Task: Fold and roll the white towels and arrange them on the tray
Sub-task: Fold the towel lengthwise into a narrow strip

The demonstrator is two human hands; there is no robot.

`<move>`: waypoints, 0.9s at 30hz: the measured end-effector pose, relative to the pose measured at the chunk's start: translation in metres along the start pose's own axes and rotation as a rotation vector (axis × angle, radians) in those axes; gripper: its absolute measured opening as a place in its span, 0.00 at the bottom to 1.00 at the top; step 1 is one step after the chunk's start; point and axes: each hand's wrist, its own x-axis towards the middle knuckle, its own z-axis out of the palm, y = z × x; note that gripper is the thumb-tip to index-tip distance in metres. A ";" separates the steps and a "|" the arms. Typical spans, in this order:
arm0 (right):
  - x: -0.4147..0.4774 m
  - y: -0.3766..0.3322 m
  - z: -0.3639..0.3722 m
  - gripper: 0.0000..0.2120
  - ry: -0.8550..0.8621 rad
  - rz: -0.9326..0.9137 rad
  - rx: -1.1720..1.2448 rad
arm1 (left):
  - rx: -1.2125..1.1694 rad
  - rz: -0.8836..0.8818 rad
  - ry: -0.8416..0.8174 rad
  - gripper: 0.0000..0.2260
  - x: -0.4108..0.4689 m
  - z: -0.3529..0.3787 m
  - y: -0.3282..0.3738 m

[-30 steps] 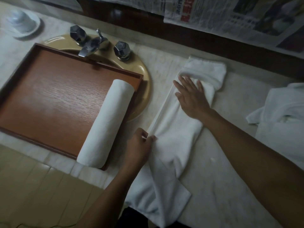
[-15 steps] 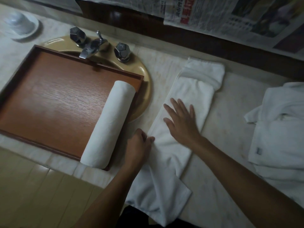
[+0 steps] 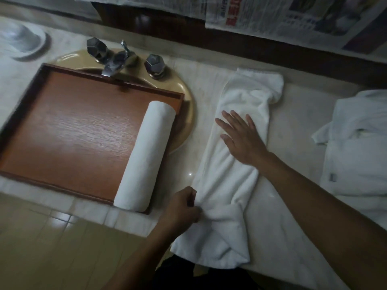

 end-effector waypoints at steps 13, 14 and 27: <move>0.000 0.000 0.001 0.25 -0.007 0.010 -0.019 | 0.136 -0.038 0.197 0.04 -0.006 -0.005 -0.015; 0.000 0.000 0.002 0.25 -0.010 0.010 -0.022 | 0.156 -0.038 0.238 0.05 -0.005 -0.002 -0.018; -0.068 -0.054 0.008 0.24 -0.040 -0.028 0.075 | 0.249 -0.078 0.208 0.08 -0.007 0.001 -0.006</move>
